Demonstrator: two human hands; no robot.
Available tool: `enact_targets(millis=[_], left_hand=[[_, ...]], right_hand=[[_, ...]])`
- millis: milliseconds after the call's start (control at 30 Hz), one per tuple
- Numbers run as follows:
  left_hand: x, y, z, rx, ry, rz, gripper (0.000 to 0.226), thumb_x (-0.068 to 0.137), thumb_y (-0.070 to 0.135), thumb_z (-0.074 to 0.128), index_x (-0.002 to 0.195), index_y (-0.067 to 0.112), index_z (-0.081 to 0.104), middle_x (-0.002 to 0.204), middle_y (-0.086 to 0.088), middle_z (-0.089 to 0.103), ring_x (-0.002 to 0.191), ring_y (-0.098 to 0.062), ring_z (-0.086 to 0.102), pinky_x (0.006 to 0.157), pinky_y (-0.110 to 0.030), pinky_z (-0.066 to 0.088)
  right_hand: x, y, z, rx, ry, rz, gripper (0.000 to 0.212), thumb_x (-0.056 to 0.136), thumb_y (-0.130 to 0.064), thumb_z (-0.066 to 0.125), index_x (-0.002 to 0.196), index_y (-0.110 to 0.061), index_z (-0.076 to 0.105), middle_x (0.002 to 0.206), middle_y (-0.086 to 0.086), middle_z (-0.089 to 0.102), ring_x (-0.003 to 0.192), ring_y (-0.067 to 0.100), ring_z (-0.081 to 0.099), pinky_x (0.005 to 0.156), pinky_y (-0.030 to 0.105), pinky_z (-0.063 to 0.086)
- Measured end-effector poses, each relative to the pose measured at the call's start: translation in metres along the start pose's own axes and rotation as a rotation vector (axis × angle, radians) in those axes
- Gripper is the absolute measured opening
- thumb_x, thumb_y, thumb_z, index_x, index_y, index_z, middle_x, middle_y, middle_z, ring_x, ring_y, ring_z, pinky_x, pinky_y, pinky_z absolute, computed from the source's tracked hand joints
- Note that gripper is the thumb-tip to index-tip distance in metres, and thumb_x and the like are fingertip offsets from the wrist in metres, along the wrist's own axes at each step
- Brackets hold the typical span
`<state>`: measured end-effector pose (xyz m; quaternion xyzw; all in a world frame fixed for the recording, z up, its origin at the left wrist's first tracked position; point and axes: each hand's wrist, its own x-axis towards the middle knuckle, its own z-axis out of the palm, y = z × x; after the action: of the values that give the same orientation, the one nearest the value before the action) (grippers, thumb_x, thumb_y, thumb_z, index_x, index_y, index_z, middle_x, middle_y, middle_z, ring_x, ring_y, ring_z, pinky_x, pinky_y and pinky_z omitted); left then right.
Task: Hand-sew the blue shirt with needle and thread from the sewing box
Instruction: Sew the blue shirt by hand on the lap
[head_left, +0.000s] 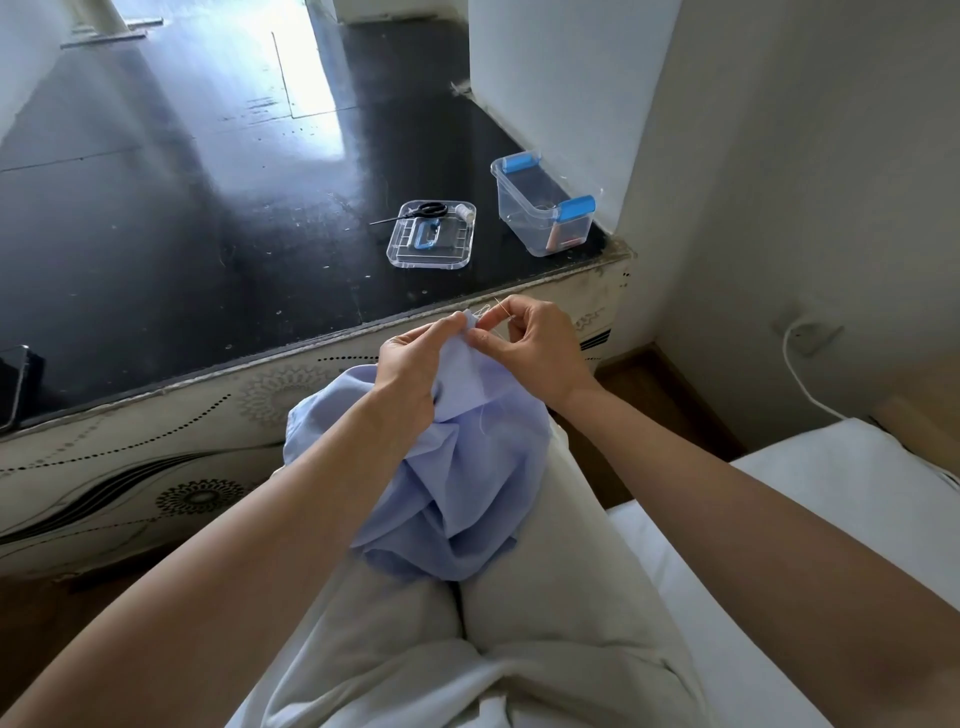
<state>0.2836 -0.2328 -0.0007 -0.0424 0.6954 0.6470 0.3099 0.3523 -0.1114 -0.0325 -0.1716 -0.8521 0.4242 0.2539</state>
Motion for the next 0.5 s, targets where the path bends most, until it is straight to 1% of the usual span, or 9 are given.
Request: enact_targets(millis=[67,133,200,267,333,400,467,500], left_hand=[[0.001,-0.001,-0.001,0.001,-0.007,0.003,0.029,0.077,0.037,0.08,0.088,0.013,0.068,0.092,-0.015,0.068,0.087,-0.029,0.063,0.083,-0.043,0.056],[0.003,-0.001,-0.002,-0.003,-0.016,0.001,0.026,0.078,0.035,0.08,0.086,0.013,0.068,0.089,-0.014,0.067,0.085,-0.028,0.062,0.08,-0.041,0.055],[0.004,0.001,-0.003,-0.023,-0.008,0.001,0.022,0.081,0.032,0.078,0.081,0.013,0.067,0.082,-0.012,0.065,0.079,-0.026,0.061,0.071,-0.034,0.054],[0.005,0.002,-0.003,-0.051,0.001,0.004,0.02,0.083,0.03,0.076,0.079,0.014,0.064,0.078,-0.009,0.063,0.075,-0.024,0.059,0.063,-0.028,0.052],[0.005,0.003,-0.004,-0.046,0.004,0.001,0.021,0.083,0.032,0.075,0.08,0.016,0.061,0.079,-0.008,0.062,0.075,-0.023,0.058,0.063,-0.029,0.052],[0.005,0.003,-0.004,-0.031,-0.001,-0.006,0.023,0.083,0.035,0.075,0.082,0.017,0.061,0.081,-0.008,0.062,0.078,-0.024,0.059,0.067,-0.031,0.052],[0.006,0.002,-0.005,-0.02,-0.01,-0.012,0.024,0.083,0.037,0.075,0.083,0.017,0.062,0.082,-0.008,0.063,0.08,-0.025,0.06,0.067,-0.031,0.053],[0.007,0.002,-0.006,-0.012,-0.015,-0.009,0.024,0.083,0.037,0.074,0.084,0.016,0.062,0.083,-0.008,0.063,0.08,-0.025,0.06,0.065,-0.03,0.052]], right_hand=[[0.001,0.001,0.004,0.0,0.012,-0.003,0.021,0.088,-0.034,0.071,0.086,-0.013,0.069,0.072,0.013,0.066,0.063,0.022,0.057,0.061,0.034,0.054],[0.0,0.003,0.003,0.039,-0.028,-0.019,0.019,0.088,-0.03,0.07,0.082,-0.012,0.068,0.069,0.015,0.064,0.061,0.029,0.055,0.058,0.036,0.052],[-0.002,0.004,0.0,0.09,-0.13,-0.048,0.02,0.088,-0.027,0.069,0.082,-0.007,0.069,0.069,0.016,0.064,0.064,0.033,0.056,0.057,0.034,0.051],[-0.007,0.005,-0.006,0.129,-0.275,-0.082,0.018,0.088,-0.021,0.07,0.083,-0.003,0.069,0.067,0.018,0.06,0.06,0.032,0.051,0.056,0.028,0.046],[-0.01,0.005,-0.012,0.172,-0.401,-0.086,0.012,0.088,-0.018,0.071,0.082,-0.007,0.07,0.063,0.017,0.055,0.056,0.027,0.044,0.056,0.025,0.041],[-0.012,0.003,-0.016,0.221,-0.501,-0.069,0.006,0.088,-0.016,0.071,0.082,-0.014,0.07,0.061,0.011,0.051,0.056,0.023,0.042,0.056,0.026,0.04],[-0.012,0.002,-0.018,0.257,-0.576,-0.044,0.006,0.087,-0.015,0.071,0.082,-0.019,0.071,0.062,0.008,0.052,0.057,0.023,0.042,0.056,0.028,0.04],[-0.011,0.001,-0.019,0.263,-0.608,-0.028,0.007,0.087,-0.014,0.071,0.083,-0.019,0.071,0.064,0.01,0.055,0.058,0.025,0.043,0.057,0.028,0.04]])
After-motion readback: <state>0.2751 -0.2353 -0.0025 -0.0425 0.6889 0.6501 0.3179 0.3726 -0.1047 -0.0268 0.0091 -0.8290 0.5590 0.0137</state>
